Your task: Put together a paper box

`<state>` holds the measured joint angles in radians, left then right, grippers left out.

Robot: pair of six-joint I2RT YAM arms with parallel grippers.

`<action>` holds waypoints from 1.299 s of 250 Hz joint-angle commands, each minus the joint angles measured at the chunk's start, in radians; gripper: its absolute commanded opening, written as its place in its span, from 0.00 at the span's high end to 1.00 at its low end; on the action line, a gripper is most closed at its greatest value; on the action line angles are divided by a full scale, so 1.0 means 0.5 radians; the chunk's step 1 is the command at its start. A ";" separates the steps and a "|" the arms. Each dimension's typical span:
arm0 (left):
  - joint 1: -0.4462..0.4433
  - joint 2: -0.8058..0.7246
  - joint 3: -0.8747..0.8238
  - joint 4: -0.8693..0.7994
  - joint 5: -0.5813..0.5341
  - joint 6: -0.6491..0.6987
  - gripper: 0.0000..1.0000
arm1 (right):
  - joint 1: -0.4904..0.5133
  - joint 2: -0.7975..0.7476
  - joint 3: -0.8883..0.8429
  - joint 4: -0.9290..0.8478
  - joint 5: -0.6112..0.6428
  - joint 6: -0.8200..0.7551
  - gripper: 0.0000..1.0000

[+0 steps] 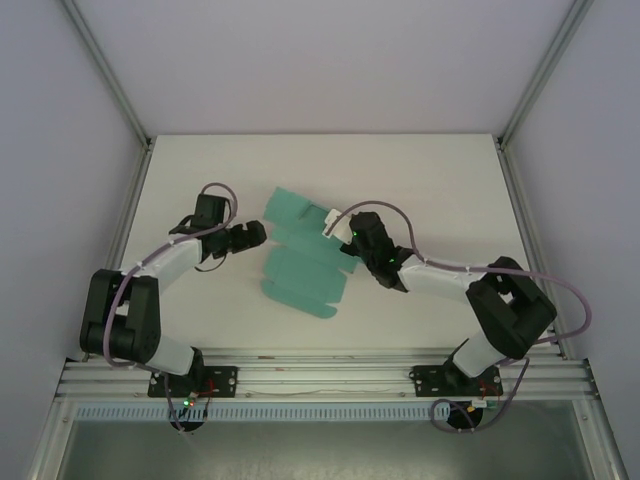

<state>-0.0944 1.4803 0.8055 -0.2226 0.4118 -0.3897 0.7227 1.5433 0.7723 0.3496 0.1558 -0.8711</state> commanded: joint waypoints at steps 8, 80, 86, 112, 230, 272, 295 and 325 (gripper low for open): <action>-0.010 0.095 -0.053 0.287 0.271 0.077 0.10 | -0.005 -0.050 -0.002 -0.031 -0.065 0.105 0.95; -0.151 0.156 -0.122 0.667 0.815 0.149 0.18 | -0.007 -0.045 0.017 -0.002 -0.081 0.188 0.95; -0.162 0.162 -0.127 0.685 0.815 0.141 0.17 | -0.008 -0.048 0.016 0.007 -0.084 0.198 0.95; -0.196 0.240 -0.109 0.740 0.881 0.109 0.22 | -0.009 -0.064 0.007 0.031 -0.131 0.246 0.95; -0.211 0.273 -0.089 0.887 0.876 -0.005 0.91 | -0.024 -0.130 0.014 -0.012 -0.097 0.144 0.95; -0.215 0.267 -0.056 0.847 0.791 -0.036 0.83 | -0.025 -0.134 0.074 -0.141 0.001 -0.101 0.95; -0.215 0.258 -0.031 0.769 0.720 -0.024 0.51 | -0.022 -0.132 0.113 -0.216 0.072 -0.298 0.95; -0.211 0.196 -0.009 0.637 0.590 0.002 0.24 | -0.023 -0.114 0.146 -0.234 0.227 -0.601 0.96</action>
<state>-0.2028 1.6253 0.7673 0.1764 0.7986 -0.4011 0.7139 1.5051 0.8062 0.2600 0.1631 -0.9913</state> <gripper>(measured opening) 0.569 0.049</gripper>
